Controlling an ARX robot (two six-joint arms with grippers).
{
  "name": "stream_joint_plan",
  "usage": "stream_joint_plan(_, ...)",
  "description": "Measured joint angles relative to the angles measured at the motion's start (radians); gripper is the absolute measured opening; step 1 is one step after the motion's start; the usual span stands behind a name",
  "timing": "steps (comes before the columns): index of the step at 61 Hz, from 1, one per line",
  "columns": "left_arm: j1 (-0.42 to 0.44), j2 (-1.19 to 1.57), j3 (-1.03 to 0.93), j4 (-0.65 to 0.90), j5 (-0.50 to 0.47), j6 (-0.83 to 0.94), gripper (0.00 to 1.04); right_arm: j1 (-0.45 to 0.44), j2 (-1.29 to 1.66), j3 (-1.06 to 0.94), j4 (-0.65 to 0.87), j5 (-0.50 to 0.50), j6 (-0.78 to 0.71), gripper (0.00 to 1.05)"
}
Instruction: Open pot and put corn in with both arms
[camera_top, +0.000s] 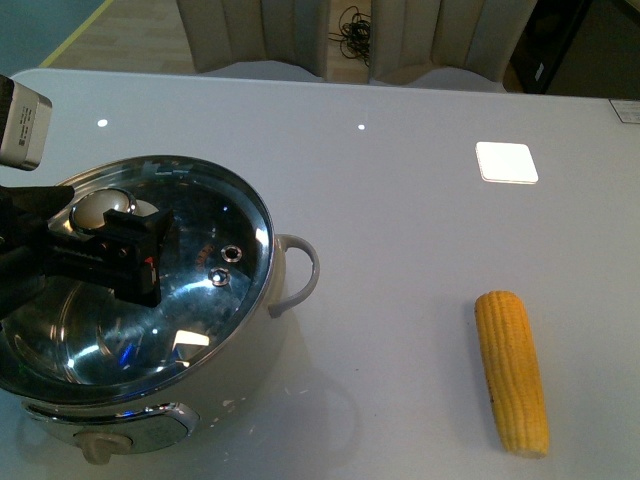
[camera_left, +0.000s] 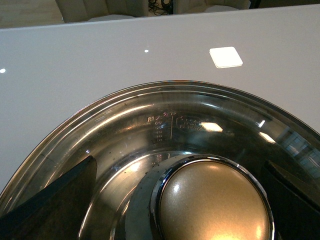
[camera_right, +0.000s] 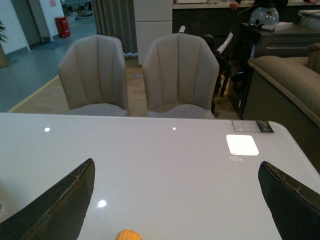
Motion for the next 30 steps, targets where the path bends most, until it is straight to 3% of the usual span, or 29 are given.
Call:
stream_joint_plan(19,-0.014,0.004,0.007,0.0,-0.01,0.01,0.46,0.0,0.0,0.0,0.0,0.0,0.0,0.96)
stream_joint_plan(30,-0.014,0.004,0.009,-0.003,-0.014,0.022,0.44,0.0,0.0,0.0,0.0,0.0,0.0,0.96)
